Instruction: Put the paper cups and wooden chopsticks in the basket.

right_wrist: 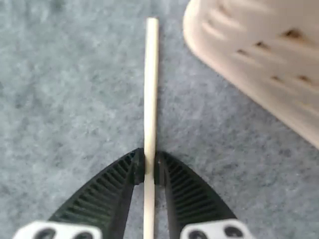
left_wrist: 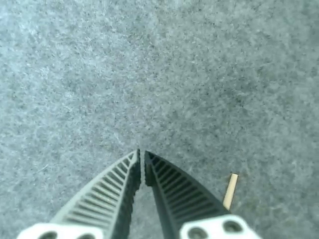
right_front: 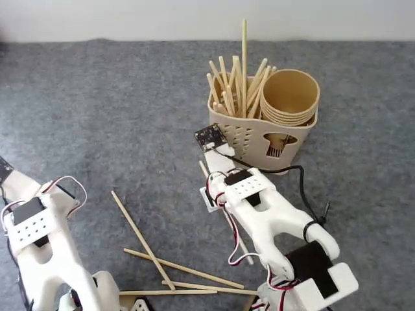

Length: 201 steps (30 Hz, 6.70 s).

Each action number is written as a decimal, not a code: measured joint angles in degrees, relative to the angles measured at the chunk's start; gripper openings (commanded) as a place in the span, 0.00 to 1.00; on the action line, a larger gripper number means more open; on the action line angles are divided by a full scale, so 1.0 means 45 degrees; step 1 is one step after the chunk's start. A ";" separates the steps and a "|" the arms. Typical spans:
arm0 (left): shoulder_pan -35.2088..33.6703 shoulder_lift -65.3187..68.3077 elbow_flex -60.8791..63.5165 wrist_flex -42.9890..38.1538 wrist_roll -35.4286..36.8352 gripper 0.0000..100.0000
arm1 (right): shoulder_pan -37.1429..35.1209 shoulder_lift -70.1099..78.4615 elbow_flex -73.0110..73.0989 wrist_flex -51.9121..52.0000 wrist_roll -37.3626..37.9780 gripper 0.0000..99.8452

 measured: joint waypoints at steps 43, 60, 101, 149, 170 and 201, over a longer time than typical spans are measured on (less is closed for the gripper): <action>0.0000 0.0000 0.0000 0.0000 0.0000 0.01 | 0.2208 -0.7853 -0.2794 -0.8225 0.0957 0.01; 0.0000 0.0000 0.0000 0.0000 0.0000 0.01 | 0.2227 -0.8791 -0.2950 -0.2891 0.1114 0.26; -0.3009 0.0000 0.0000 0.0000 -0.0645 0.01 | -0.9162 -0.7228 0.2598 0.6759 -0.0606 0.48; -0.3184 0.0000 0.0000 0.0000 -0.0645 0.01 | -1.0960 -0.4669 0.3477 0.3751 -0.1817 0.01; -0.3184 0.0000 0.0000 0.0000 -0.0645 0.01 | -0.5079 -0.7033 0.3399 0.4103 0.1368 0.01; -0.3184 0.0000 0.0156 0.0000 -0.0645 0.01 | -0.1934 -1.0647 -0.0469 0.5001 0.1465 0.01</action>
